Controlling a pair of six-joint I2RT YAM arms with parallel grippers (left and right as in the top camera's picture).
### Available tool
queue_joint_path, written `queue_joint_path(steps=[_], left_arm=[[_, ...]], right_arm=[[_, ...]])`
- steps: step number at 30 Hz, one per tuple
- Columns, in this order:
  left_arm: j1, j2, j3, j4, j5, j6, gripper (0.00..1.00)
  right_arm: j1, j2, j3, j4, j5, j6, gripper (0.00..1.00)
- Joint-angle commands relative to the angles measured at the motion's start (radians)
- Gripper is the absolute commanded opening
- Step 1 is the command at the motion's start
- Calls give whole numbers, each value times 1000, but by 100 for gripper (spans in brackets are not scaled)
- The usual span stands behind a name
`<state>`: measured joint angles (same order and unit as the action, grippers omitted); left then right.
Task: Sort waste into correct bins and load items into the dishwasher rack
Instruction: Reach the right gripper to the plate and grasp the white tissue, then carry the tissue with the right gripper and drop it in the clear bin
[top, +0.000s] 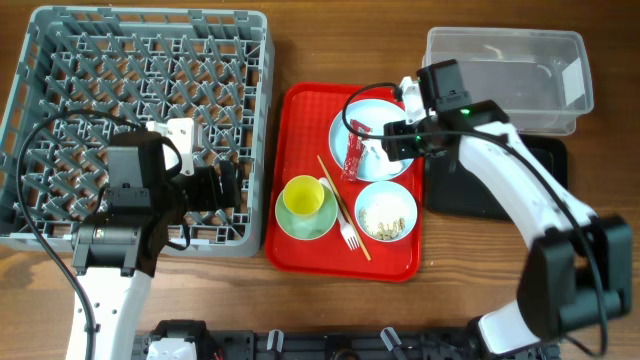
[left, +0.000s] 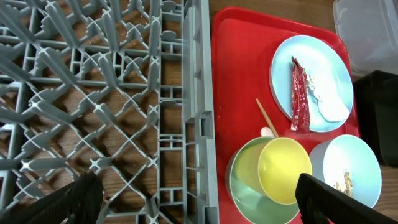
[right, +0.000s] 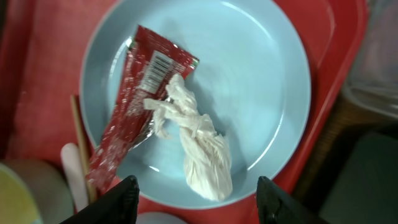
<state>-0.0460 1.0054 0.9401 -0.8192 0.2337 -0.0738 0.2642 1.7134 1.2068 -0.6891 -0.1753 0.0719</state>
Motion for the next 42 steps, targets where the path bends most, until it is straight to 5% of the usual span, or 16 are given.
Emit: queue_joint_path(steps=[1, 9, 15, 19, 27, 32, 42], left_arm=[[-3, 3, 19, 2, 1, -10, 100], [-3, 3, 19, 2, 1, -10, 100], [-3, 3, 19, 2, 1, -10, 100], [-3, 3, 19, 2, 1, -10, 100], [-3, 3, 19, -1, 1, -10, 100], [-3, 3, 19, -2, 1, -10, 100], [-3, 3, 19, -2, 1, -10, 100]], right_arm=[[4, 92, 11, 18, 18, 36, 61], [11, 196, 11, 31, 11, 41, 60], [11, 206, 11, 42, 11, 63, 23], [11, 195, 12, 40, 11, 84, 14], [-1, 13, 119, 21, 62, 91, 6], [-30, -98, 148, 86, 341, 224, 13], [-142, -24, 146, 229, 463, 272, 17]])
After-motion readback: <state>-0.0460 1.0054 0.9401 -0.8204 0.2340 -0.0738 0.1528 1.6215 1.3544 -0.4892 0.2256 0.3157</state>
